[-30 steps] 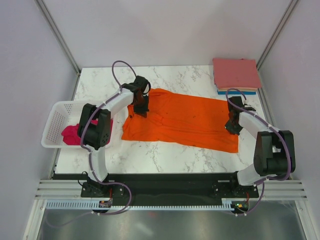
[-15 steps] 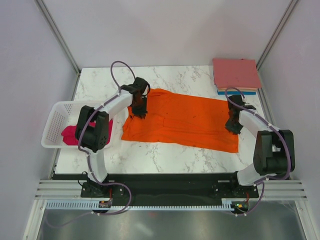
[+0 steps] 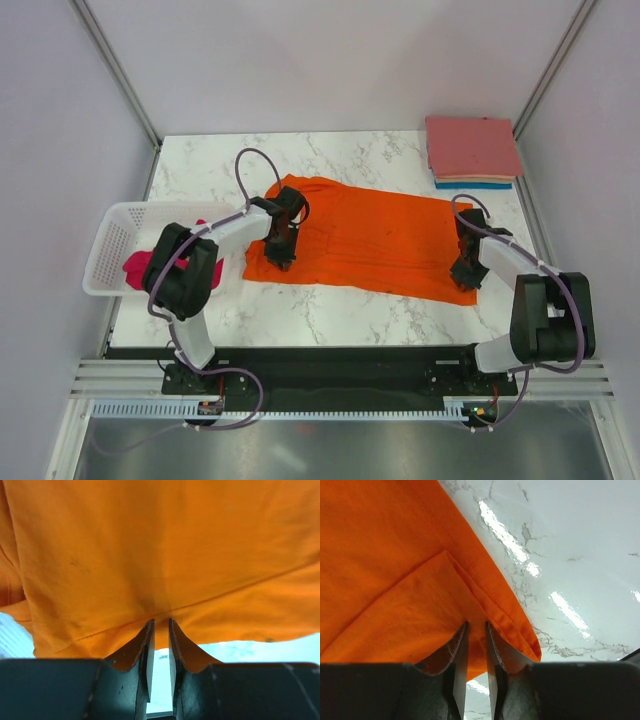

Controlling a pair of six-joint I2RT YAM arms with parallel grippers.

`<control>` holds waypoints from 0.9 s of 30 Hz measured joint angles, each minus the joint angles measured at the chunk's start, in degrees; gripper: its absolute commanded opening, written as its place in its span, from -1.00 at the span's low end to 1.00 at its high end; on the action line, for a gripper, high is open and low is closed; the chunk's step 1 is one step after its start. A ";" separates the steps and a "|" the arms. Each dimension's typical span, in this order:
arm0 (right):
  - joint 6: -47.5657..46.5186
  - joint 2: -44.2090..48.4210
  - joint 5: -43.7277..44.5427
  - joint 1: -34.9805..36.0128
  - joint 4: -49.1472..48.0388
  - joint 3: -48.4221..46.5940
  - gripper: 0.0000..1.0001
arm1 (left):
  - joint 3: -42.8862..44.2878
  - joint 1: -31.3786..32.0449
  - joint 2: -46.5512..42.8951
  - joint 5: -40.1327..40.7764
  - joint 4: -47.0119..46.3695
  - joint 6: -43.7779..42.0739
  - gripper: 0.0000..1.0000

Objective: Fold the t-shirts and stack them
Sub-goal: Fold the tshirt

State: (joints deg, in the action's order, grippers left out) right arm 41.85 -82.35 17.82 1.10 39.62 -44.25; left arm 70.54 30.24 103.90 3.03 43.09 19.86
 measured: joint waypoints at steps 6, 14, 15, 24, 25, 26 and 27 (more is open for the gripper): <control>-0.11 -1.25 1.68 0.02 -1.33 0.52 -0.44 | -5.14 0.70 -0.63 2.62 -1.42 1.51 -0.51; 1.38 -0.20 5.11 0.07 -0.70 1.70 -0.44 | -12.70 2.93 -6.91 3.45 -4.39 4.22 -0.50; 1.97 -0.20 5.53 0.07 -0.09 1.70 -0.44 | -13.53 3.17 -7.67 3.34 -4.52 4.63 -0.50; 4.39 1.95 7.52 0.00 8.61 -0.22 -0.29 | -6.36 3.82 -13.09 1.07 3.08 4.42 -0.19; 3.98 2.40 7.48 0.00 9.14 -1.36 -0.24 | -2.78 3.32 -12.90 1.18 3.34 3.65 -0.17; 3.28 2.75 7.32 0.00 9.20 -2.95 -0.21 | 2.14 2.38 -12.46 1.07 3.65 2.54 -0.17; 2.62 2.93 7.19 0.00 9.01 -4.13 -0.18 | 5.66 1.57 -11.89 1.07 3.37 1.68 -0.17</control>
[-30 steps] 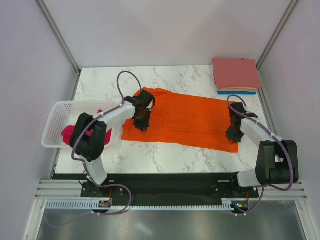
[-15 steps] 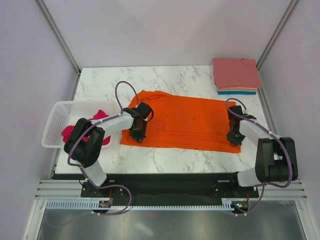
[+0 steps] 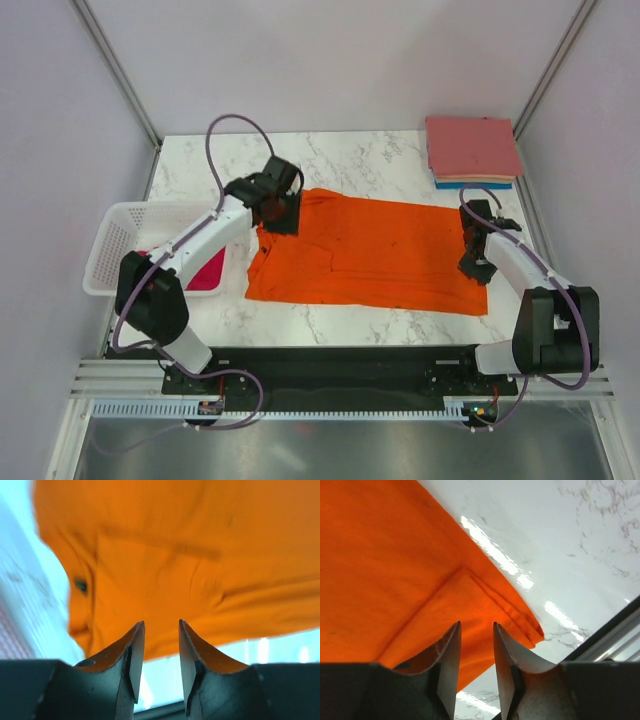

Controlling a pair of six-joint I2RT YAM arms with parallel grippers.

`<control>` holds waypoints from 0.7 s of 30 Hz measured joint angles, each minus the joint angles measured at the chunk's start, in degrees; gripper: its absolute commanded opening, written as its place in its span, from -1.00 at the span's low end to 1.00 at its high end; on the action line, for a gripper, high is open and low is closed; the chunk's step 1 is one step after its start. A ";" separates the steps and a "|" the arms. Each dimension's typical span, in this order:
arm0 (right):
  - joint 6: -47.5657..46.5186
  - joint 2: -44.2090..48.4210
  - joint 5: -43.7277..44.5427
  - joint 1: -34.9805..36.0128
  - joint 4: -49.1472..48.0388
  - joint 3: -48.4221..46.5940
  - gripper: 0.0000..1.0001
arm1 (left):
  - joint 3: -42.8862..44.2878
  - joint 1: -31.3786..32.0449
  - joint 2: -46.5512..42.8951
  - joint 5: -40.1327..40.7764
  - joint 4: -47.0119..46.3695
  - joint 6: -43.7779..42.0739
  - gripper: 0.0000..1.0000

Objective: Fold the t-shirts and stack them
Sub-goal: Fold the tshirt

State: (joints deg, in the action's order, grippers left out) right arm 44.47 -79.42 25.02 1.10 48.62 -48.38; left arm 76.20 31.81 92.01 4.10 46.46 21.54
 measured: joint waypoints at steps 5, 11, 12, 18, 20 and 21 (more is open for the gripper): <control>-4.57 -0.66 -3.65 0.00 -2.73 -5.40 -0.14 | 18.88 -8.76 9.18 -1.79 -1.51 -5.09 -0.07; -11.63 -2.78 -9.09 0.02 -11.52 -8.48 0.17 | 32.79 -14.47 27.36 -5.73 -1.27 -12.33 0.00; -12.50 -2.78 -9.38 0.00 -12.74 -8.87 0.18 | 34.01 -14.51 29.81 -5.79 -1.11 -13.22 -0.01; -16.24 -7.28 -13.25 -0.15 -18.51 -19.39 0.15 | 38.88 -14.47 39.26 -6.14 0.15 -16.37 -0.07; -16.85 -8.44 -14.47 -0.15 -20.28 -21.31 0.15 | 39.50 -14.78 40.57 -6.45 0.15 -16.65 -0.07; -17.00 -8.74 -14.84 -0.11 -20.87 -21.53 0.15 | 39.58 -15.02 40.89 -6.71 0.13 -16.72 -0.07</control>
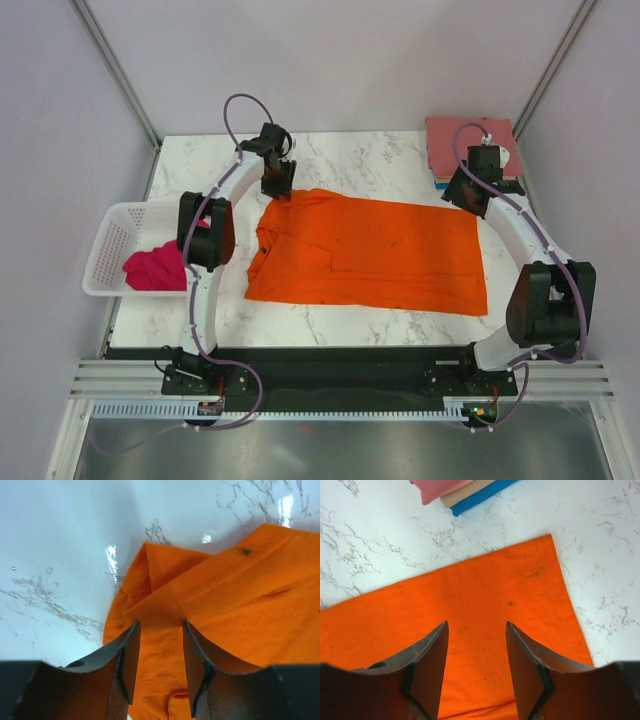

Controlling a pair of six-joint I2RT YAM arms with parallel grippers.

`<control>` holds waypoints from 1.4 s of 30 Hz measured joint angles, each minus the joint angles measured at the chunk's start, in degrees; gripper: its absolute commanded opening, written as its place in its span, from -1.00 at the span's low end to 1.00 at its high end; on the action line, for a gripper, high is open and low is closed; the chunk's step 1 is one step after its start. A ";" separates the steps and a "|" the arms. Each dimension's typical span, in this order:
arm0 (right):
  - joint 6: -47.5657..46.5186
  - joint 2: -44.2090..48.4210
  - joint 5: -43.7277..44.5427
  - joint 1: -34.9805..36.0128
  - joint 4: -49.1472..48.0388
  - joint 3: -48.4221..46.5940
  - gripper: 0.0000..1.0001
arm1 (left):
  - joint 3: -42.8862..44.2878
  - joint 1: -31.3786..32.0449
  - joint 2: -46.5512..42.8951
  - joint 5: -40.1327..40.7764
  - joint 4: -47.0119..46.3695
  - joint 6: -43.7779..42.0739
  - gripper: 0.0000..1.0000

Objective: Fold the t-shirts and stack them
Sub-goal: Fold the tshirt

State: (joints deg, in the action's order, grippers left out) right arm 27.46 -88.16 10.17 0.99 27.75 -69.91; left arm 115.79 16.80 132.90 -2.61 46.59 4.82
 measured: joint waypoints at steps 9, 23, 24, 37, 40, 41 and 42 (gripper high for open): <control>-3.19 -6.03 -0.26 -0.15 -1.38 0.00 0.17 | 1.05 -1.57 0.63 -0.46 -0.44 -1.29 -0.02; -4.83 -13.53 -0.44 -3.15 -2.01 -4.42 0.17 | 2.75 -1.51 2.82 -0.46 -1.01 -3.65 -0.07; -4.83 -13.62 -0.46 -3.21 -2.05 -4.63 0.17 | 2.75 -1.51 2.95 -0.46 -1.03 -3.76 -0.09; -4.20 -27.98 -2.64 -11.19 -6.47 -12.20 0.14 | 2.75 -1.53 2.80 -4.00 -1.05 -4.52 -0.96; -2.67 -30.05 -2.62 -12.31 -6.40 -13.64 0.12 | 2.75 -1.53 2.34 -5.31 -1.03 -4.52 -0.96; -2.14 -30.56 -2.64 -12.41 -6.36 -14.03 0.11 | 2.75 -1.51 2.12 -5.60 -1.03 -4.52 -0.96; -1.79 -30.88 -2.62 -12.46 -6.32 -14.56 0.10 | 2.75 -1.51 1.88 -5.86 -1.03 -4.52 -0.96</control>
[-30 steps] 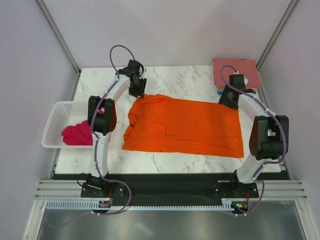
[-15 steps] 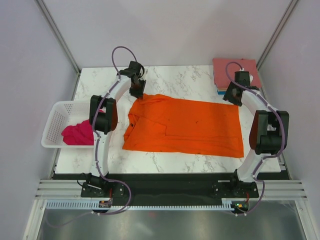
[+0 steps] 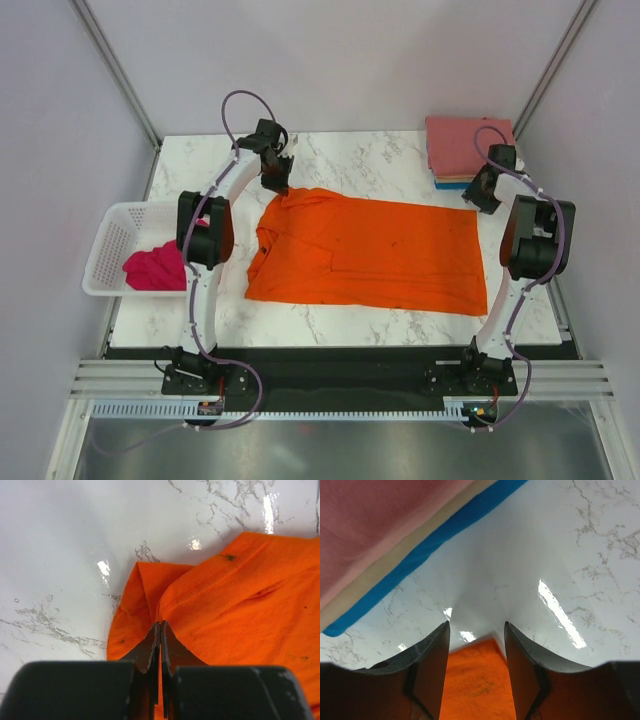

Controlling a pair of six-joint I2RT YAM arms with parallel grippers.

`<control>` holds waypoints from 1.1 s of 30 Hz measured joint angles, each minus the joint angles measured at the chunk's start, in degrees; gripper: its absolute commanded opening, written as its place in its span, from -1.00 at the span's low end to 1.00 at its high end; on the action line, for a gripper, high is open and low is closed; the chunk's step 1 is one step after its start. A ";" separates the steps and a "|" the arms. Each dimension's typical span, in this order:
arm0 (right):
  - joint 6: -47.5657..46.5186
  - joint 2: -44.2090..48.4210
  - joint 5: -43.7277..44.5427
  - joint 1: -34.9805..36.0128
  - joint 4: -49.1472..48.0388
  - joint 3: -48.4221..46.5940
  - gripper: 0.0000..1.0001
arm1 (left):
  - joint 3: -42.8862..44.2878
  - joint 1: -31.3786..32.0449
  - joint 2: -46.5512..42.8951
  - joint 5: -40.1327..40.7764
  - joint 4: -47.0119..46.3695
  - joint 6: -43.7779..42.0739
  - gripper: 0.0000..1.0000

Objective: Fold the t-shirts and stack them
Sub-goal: Fold the tshirt

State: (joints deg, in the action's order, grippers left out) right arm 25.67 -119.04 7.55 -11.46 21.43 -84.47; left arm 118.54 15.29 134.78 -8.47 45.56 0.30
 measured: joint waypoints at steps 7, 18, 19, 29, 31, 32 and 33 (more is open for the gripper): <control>1.46 -0.50 -0.02 0.15 0.02 -1.33 0.06 | 0.04 0.17 -1.33 -1.05 -0.07 0.00 -0.96; 1.57 -0.55 0.48 0.15 0.37 -0.83 -0.04 | 0.07 0.44 -2.21 -1.07 -0.02 0.00 -0.96; 1.57 -0.55 0.46 0.15 0.35 -0.55 -0.04 | 0.07 0.48 -2.47 -1.01 -0.02 0.00 -0.96; 1.07 0.02 1.75 0.26 -0.48 0.81 -0.95 | 0.09 0.61 -5.22 -0.72 -0.04 0.09 -0.96; 0.87 0.00 2.25 0.26 -0.37 0.81 -1.00 | 0.09 0.61 -5.31 -0.68 -0.02 0.09 -0.96; 0.94 0.02 2.38 0.26 -0.37 0.81 -1.00 | 0.07 0.59 -5.31 -0.66 -0.02 0.09 -0.96; 0.90 0.02 2.47 0.26 -0.37 0.81 -1.00 | 0.04 0.61 -5.31 -0.61 0.00 0.11 -0.96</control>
State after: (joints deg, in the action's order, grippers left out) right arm 26.57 -119.02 10.02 -11.20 21.06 -83.66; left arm 118.58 15.90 129.47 -9.08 45.56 0.40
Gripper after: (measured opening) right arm 0.009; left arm 0.029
